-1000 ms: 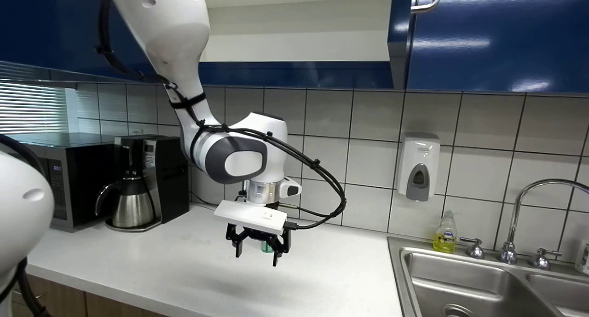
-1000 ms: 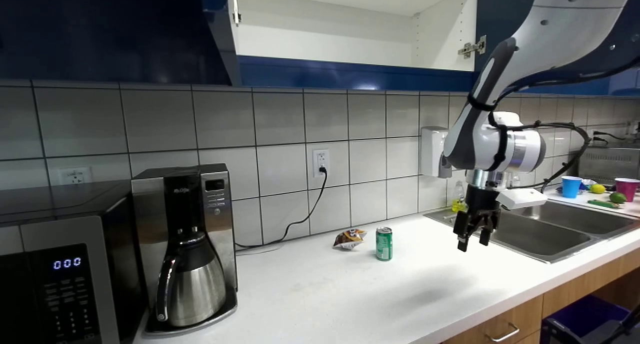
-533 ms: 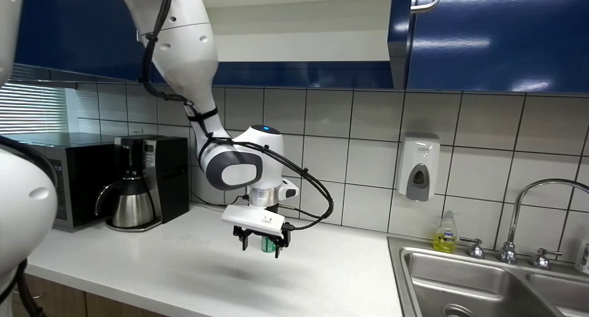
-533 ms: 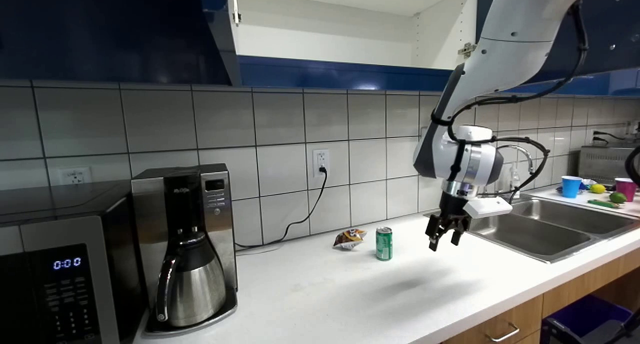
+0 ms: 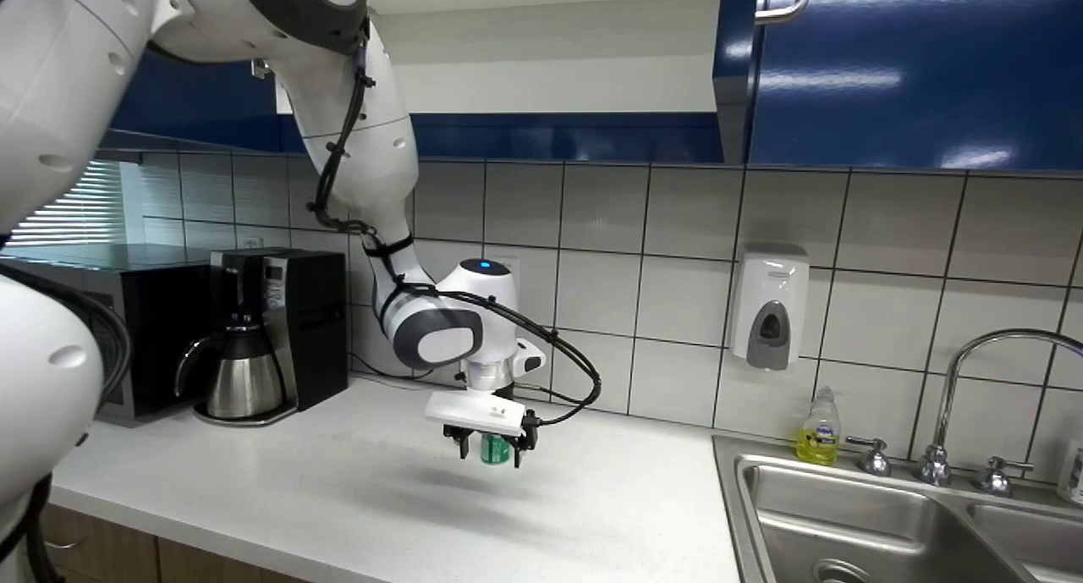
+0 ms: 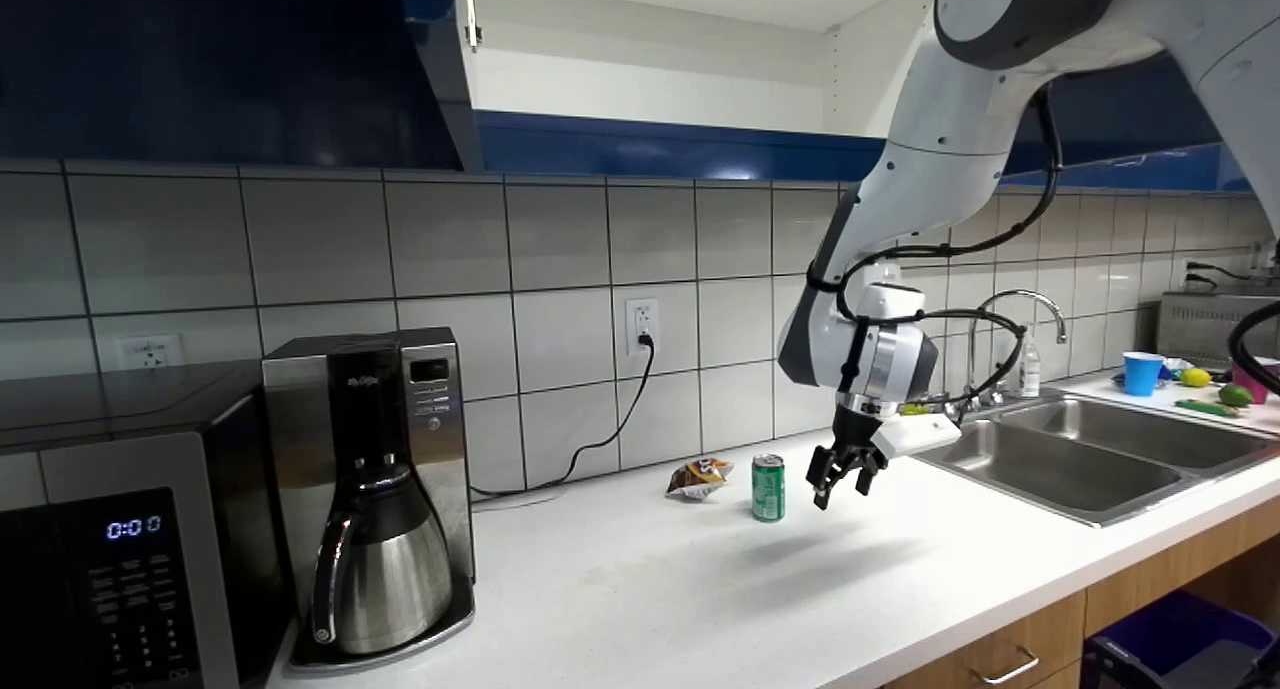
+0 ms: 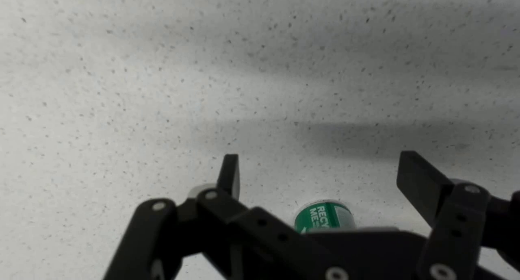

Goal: Put the can inside the cupboard

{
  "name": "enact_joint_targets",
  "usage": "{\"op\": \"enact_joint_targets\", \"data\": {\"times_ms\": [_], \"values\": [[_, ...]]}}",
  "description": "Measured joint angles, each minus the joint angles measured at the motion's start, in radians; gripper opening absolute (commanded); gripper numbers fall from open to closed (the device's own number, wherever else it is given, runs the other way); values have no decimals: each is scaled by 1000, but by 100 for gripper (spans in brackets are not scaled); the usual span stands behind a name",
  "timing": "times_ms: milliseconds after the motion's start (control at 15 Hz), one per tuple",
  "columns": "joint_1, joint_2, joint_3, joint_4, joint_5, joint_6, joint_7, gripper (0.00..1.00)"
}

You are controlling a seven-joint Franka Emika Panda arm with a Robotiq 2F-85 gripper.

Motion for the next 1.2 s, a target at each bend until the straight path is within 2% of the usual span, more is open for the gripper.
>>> {"op": "enact_joint_targets", "data": {"times_ms": [533,1200], "values": [[-57,124,107,155,8,111,0,100],[-127,187,213,250,8,177,0,100]]}}
